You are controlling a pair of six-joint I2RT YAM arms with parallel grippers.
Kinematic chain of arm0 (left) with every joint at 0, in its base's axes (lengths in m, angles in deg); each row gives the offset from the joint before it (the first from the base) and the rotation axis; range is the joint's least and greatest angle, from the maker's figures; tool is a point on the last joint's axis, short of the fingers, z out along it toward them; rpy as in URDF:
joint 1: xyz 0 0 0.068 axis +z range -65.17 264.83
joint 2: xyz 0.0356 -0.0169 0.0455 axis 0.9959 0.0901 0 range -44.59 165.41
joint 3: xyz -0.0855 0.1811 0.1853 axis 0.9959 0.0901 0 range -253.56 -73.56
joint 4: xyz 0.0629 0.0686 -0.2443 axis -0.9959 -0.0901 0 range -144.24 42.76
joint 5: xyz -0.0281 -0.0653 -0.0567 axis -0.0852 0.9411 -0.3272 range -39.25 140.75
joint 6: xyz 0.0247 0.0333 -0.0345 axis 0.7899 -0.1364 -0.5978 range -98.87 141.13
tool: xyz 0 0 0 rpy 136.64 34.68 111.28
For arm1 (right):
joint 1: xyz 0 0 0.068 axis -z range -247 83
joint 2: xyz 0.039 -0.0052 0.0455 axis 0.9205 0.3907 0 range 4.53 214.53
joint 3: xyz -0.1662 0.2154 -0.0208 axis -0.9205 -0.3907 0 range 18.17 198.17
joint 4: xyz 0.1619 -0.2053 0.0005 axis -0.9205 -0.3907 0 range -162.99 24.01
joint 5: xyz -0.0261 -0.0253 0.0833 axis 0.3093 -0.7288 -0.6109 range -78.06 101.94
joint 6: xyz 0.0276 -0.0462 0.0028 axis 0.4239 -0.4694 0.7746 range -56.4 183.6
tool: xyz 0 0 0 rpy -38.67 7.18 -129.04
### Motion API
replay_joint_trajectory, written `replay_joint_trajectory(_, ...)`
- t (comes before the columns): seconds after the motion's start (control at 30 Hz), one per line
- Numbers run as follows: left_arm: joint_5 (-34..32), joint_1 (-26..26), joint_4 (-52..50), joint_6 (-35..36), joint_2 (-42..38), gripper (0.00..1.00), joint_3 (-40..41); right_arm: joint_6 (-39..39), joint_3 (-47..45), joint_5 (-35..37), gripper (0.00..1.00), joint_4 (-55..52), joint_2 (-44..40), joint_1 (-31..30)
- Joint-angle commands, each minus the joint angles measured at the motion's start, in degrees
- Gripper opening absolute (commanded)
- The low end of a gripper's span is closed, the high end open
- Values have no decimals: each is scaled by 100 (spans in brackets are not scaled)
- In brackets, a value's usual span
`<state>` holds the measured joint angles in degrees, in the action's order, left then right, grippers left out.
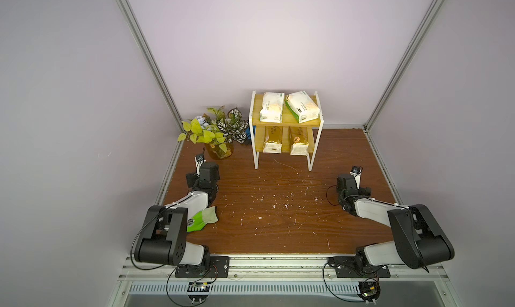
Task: Place the tissue boxes on the shelf by color
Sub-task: Reset both arms
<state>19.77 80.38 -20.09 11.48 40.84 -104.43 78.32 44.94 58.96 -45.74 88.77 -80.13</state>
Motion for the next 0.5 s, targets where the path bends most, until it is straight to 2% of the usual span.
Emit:
replay_joint_trajectory(0.0,109,58,1203,349,310,100,205,-558,415,542,99,1032,359,33)
replay_joint_trajectory(0.13,430,109,2129,302,534,100,319,-1375,446,477,99,2160,746,55)
replay_joint_trajectory(0.2,690,126,1988,404,625,100,187,-1625,298,121,99,2712,767,99)
replay_joint_trajectory(0.27,868,145,2112,441,575,100,285,-1621,329,-41,99,2633,778,126)
replay_joint_trajectory(0.47,1338,146,3676,602,150,100,1360,-1732,-659,-666,99,3741,18,197)
